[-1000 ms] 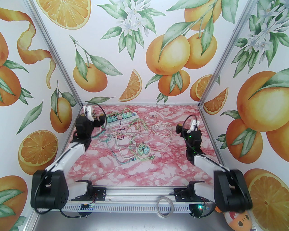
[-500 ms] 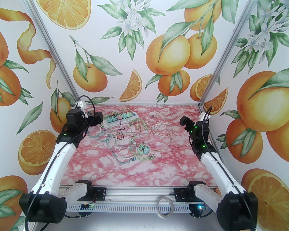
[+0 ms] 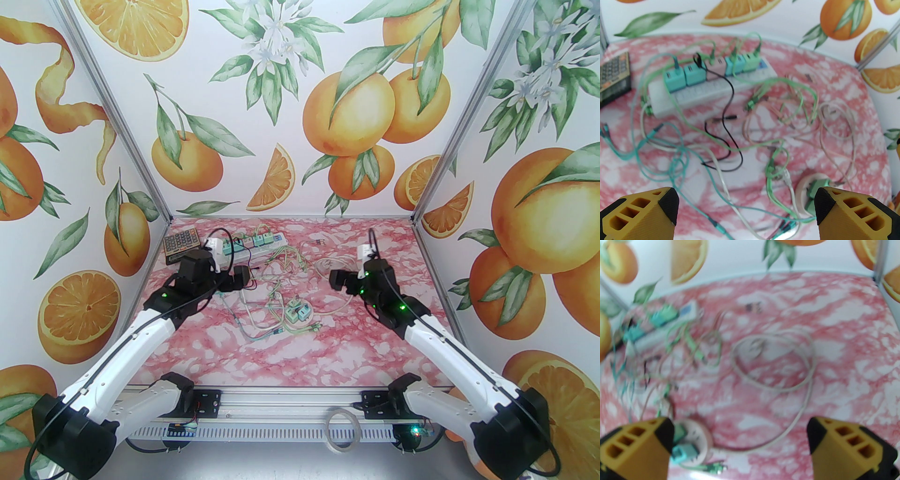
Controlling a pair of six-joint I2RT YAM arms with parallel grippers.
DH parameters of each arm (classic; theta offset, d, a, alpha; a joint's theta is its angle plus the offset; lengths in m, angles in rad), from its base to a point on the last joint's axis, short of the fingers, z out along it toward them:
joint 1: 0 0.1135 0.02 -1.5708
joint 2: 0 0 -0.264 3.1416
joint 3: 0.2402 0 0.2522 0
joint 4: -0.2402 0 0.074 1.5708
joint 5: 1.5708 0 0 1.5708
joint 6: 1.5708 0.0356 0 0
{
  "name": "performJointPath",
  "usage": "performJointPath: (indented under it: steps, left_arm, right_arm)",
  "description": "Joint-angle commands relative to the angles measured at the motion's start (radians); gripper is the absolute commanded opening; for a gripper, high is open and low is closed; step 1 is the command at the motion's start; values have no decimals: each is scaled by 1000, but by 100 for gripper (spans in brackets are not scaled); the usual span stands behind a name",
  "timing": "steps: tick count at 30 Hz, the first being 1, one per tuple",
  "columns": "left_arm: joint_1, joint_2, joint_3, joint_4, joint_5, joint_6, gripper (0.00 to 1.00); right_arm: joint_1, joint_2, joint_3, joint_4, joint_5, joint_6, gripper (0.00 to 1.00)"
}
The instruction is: Pull the plug off the socket
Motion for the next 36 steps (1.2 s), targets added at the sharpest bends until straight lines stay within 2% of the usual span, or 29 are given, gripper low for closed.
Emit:
performJointPath:
  steps: [1, 4, 8, 10, 12, 14, 22, 27, 28, 36]
  left_arm:
    - [-72, 10, -10, -6, -99, -60, 100]
    - [-114, 15, -3, 4, -94, -31, 100]
    - [-130, -1, -10, 34, -61, -5, 100]
    - [-134, -7, -10, 40, -49, 0, 100]
    - [-134, -8, -4, 35, -32, 8, 100]
    - [-136, -8, -1, 23, -29, 14, 100]
    - [-139, -34, -9, -9, -39, 28, 100]
    - [-139, -65, -22, -35, -39, 40, 100]
    - [-139, -71, -25, -38, -37, 40, 100]
    - [-141, -88, -39, -46, -17, 36, 100]
  right_arm:
    - [87, -28, -34, -84, 33, -35, 100]
    - [188, -15, -42, -99, 42, -43, 99]
    - [317, 33, -39, -96, 77, -86, 88]
    - [346, 63, -38, -83, 66, -98, 80]
    - [349, 108, -31, -63, 14, -101, 72]
    - [350, 154, -17, -53, -18, -106, 70]
    - [347, 295, 30, -27, -34, -123, 67]
    - [307, 372, 72, -13, -80, -138, 65]
    - [302, 383, 79, -13, -93, -146, 62]
    - [272, 433, 98, -13, -118, -182, 61]
